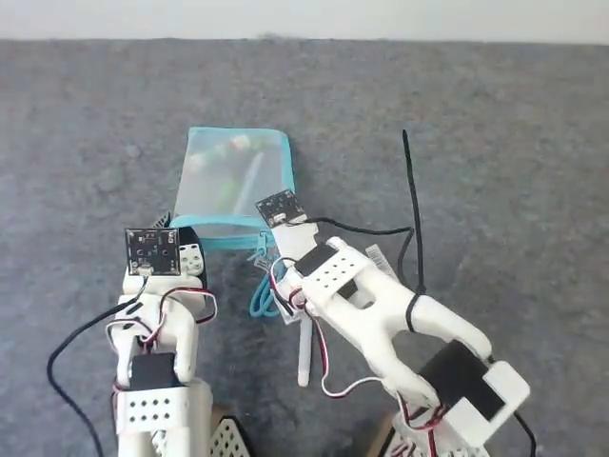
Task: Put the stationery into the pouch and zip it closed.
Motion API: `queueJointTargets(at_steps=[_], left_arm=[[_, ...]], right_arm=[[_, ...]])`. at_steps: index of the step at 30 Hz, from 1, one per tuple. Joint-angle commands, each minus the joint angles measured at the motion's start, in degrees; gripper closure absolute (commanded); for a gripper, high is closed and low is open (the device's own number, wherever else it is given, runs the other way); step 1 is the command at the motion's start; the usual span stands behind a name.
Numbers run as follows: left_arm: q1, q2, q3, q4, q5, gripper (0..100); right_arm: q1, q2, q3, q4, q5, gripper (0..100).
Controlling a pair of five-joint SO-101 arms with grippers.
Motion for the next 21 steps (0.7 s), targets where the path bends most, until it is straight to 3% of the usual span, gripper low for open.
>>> queueJointTargets(at_steps=[1,6,13,21], left_arm=[[0.53,-0.70,-2.15,-0.09,-0.44,99],[0.53,-0.70,-2.15,-0.09,-0.44,99],[0.53,-0.70,-2.15,-0.09,-0.44,99],[0.53,-0.70,-2.15,-0.09,-0.44,99]], right_arm=[[0.48,-0.31,-2.37,-0.48,-1.05,79.7],[5.41,-0.31,-2.46,-1.36,-0.79,93.9],[16.13,-1.36,-7.56,2.42,1.85,94.3],[22.29,-4.79,-24.79,18.86,14.33,94.3]])
